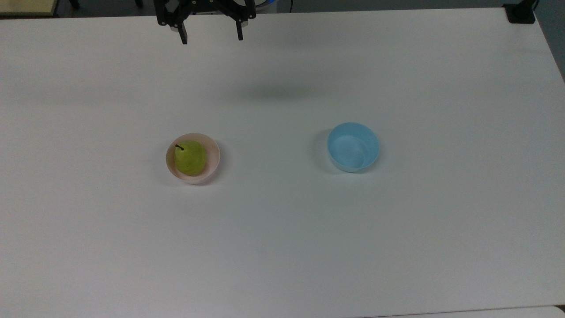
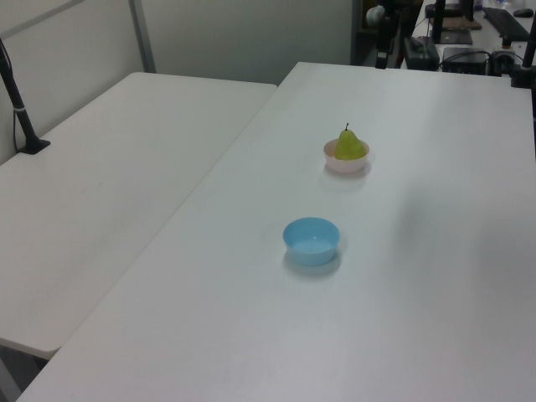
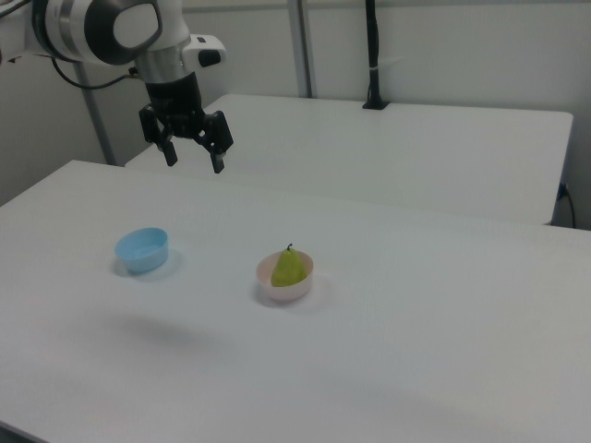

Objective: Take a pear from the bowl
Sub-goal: 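Move the open gripper over the pink bowl holding the green pear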

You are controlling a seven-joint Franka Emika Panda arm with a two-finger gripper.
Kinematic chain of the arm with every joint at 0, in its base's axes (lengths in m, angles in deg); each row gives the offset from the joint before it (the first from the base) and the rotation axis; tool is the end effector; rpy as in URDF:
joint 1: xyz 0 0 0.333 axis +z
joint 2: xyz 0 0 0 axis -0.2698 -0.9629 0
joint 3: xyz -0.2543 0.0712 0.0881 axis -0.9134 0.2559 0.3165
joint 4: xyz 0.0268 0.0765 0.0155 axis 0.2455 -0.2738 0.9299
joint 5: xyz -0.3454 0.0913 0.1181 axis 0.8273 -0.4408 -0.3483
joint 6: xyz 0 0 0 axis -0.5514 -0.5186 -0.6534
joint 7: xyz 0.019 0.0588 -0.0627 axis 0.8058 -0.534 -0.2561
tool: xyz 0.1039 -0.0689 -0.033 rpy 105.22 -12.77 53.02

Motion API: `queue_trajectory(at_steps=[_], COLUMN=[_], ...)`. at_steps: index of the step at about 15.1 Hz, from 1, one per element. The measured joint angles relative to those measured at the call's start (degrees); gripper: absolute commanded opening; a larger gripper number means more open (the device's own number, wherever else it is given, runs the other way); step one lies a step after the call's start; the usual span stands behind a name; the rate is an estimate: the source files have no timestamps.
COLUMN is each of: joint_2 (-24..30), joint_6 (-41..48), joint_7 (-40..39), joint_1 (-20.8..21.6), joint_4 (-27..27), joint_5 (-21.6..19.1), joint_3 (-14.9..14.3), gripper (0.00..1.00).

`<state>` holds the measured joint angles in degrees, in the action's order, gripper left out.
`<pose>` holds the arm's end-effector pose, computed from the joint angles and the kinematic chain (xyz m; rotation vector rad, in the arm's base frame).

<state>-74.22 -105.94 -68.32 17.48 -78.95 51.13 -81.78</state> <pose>0.5654 -0.0089 0.5464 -3.1102 -0.1657 -0.1353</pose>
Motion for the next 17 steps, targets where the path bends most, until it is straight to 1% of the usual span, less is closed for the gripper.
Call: queue_trajectory(at_steps=[11, 12, 13, 15, 17], joint_2=[-0.02, -0.1, -0.38, -1.46, -3.12], joint_6=[0.0, -0.01, -0.01, -0.01, -0.15], joint_7=[-0.55, -2.14, -5.63, -15.46, -22.7], joint_1=[-0.26, -0.44, -1.05, -3.19, -5.85], joint_4=[0.06, 0.02, -0.03, -0.04, 0.38], joint_5=[0.0, 0.01, 0.03, 0.04, 0.26], joint_3=[-0.5, -0.52, -0.53, -0.58, -0.7], gripper=[1.0, 1.0, 1.0, 1.0, 1.0])
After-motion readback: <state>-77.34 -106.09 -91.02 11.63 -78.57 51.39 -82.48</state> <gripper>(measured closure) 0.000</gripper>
